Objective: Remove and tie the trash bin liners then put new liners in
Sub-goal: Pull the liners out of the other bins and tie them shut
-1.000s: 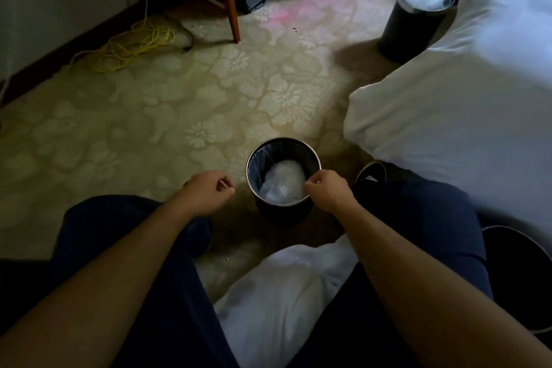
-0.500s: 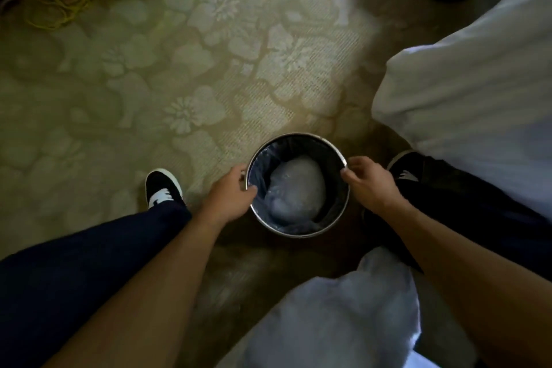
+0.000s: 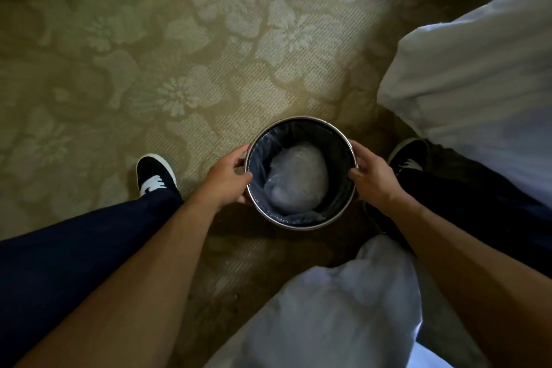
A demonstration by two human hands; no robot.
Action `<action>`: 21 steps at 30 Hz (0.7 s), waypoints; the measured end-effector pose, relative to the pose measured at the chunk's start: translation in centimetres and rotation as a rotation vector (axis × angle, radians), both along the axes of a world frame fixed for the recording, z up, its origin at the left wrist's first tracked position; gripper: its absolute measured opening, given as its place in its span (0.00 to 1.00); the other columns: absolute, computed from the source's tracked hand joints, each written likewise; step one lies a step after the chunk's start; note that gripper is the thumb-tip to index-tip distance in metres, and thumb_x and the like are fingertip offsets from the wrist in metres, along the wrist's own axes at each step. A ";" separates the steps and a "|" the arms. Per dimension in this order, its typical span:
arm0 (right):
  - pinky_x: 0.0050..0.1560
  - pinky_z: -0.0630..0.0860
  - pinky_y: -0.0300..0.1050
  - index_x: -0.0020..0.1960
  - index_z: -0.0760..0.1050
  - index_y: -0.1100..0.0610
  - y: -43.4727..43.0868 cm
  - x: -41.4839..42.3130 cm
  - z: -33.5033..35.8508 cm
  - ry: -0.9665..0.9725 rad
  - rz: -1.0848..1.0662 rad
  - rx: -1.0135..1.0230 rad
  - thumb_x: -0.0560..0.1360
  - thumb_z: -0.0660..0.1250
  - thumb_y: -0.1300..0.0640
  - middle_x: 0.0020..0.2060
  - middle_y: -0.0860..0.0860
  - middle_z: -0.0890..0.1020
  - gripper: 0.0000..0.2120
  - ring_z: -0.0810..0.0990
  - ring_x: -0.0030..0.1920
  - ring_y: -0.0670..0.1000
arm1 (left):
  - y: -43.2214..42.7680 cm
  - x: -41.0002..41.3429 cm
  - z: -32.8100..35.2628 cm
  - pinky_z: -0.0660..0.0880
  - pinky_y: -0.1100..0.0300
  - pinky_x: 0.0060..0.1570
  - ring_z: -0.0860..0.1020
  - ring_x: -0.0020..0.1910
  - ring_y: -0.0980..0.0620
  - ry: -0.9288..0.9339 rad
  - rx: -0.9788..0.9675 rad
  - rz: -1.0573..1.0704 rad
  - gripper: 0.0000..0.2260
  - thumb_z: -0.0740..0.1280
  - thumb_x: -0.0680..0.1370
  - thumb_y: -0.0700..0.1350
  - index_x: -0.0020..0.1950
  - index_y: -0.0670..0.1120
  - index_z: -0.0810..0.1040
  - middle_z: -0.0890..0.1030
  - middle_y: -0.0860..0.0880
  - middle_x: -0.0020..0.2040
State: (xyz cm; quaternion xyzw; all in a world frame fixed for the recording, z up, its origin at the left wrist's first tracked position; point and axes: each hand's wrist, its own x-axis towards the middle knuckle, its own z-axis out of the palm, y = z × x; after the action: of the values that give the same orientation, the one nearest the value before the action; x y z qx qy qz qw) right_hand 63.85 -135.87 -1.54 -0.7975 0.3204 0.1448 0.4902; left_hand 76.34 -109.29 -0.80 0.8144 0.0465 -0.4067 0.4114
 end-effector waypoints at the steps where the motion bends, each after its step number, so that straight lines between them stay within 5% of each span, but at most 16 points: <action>1: 0.44 0.85 0.57 0.63 0.71 0.27 0.0 0.0 0.4 -0.008 0.001 0.003 0.75 0.63 0.65 0.53 0.44 0.85 0.33 0.86 0.47 0.50 | 0.0 -0.1 0.3 0.83 0.52 0.38 0.78 0.53 0.52 -0.002 0.001 0.003 0.31 0.65 0.80 0.37 0.77 0.61 0.63 0.70 0.55 0.62; 10: 0.36 0.85 0.50 0.68 0.71 0.34 -0.2 0.4 6.1 -0.020 0.089 -0.013 0.77 0.61 0.63 0.53 0.49 0.83 0.29 0.84 0.50 0.54 | -0.4 -0.5 5.5 0.80 0.56 0.31 0.83 0.49 0.46 -0.022 -0.002 0.008 0.32 0.65 0.78 0.35 0.76 0.61 0.66 0.76 0.51 0.64; 15: 0.51 0.84 0.57 0.65 0.70 0.31 -0.7 0.6 10.6 -0.049 0.172 -0.087 0.76 0.62 0.63 0.54 0.47 0.84 0.29 0.83 0.55 0.54 | -0.1 -0.3 9.3 0.81 0.53 0.32 0.84 0.46 0.44 -0.046 -0.035 0.018 0.30 0.65 0.78 0.33 0.75 0.58 0.68 0.79 0.49 0.60; 18: 0.49 0.85 0.56 0.70 0.72 0.39 -1.0 1.2 13.7 -0.060 0.213 -0.145 0.76 0.62 0.63 0.53 0.49 0.84 0.28 0.84 0.52 0.54 | 0.2 0.1 11.7 0.83 0.42 0.36 0.85 0.41 0.39 -0.085 -0.037 0.012 0.29 0.65 0.77 0.34 0.73 0.57 0.70 0.84 0.47 0.54; 21: 0.54 0.81 0.51 0.70 0.75 0.48 -1.2 2.3 17.1 -0.076 0.286 -0.236 0.75 0.63 0.65 0.52 0.50 0.83 0.26 0.83 0.54 0.56 | 0.2 0.3 15.0 0.83 0.43 0.36 0.86 0.39 0.40 -0.075 -0.079 0.034 0.28 0.63 0.77 0.30 0.73 0.54 0.71 0.84 0.43 0.52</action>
State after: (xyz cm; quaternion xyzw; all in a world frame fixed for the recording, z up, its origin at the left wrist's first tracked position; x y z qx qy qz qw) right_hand 66.14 -137.11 15.58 -0.8919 0.1995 0.1441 0.3795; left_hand 76.68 -109.13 14.21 0.8114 0.0288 -0.3701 0.4514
